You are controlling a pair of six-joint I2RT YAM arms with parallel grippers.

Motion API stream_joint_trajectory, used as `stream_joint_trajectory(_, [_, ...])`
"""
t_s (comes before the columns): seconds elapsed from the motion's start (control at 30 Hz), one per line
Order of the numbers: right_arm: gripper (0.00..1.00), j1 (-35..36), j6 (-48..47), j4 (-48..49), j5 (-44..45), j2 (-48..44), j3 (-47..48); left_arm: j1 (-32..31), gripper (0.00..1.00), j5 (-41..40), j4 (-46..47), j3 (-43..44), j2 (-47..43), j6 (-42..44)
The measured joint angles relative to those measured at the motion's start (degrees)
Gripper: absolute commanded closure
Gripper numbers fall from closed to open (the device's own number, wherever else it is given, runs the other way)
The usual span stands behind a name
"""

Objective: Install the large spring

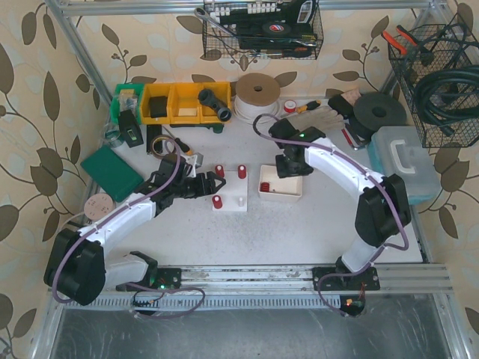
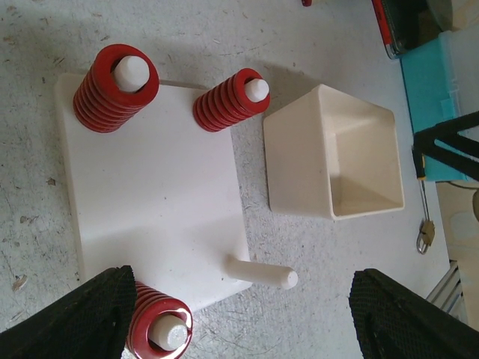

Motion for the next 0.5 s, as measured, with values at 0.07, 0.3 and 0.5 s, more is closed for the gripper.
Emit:
stream_joint_trajectory(0.07, [0.51,2.1,0.9,0.7,-1.1,-0.3,0.1,0.0,0.19,0.0,-0.1,0.0,0.0,0.0])
stream_joint_trajectory(0.3, [0.51,5.0,4.6,3.9,-3.2,6.9,0.0,0.0,0.19,-0.1,-1.0,0.3,0.0,0.0])
stream_joint_trajectory(0.5, [0.4,4.2,6.8,5.3,-3.2,11.4,-1.7,0.0,0.19,-0.2,-1.6,1.1,0.4,0.0])
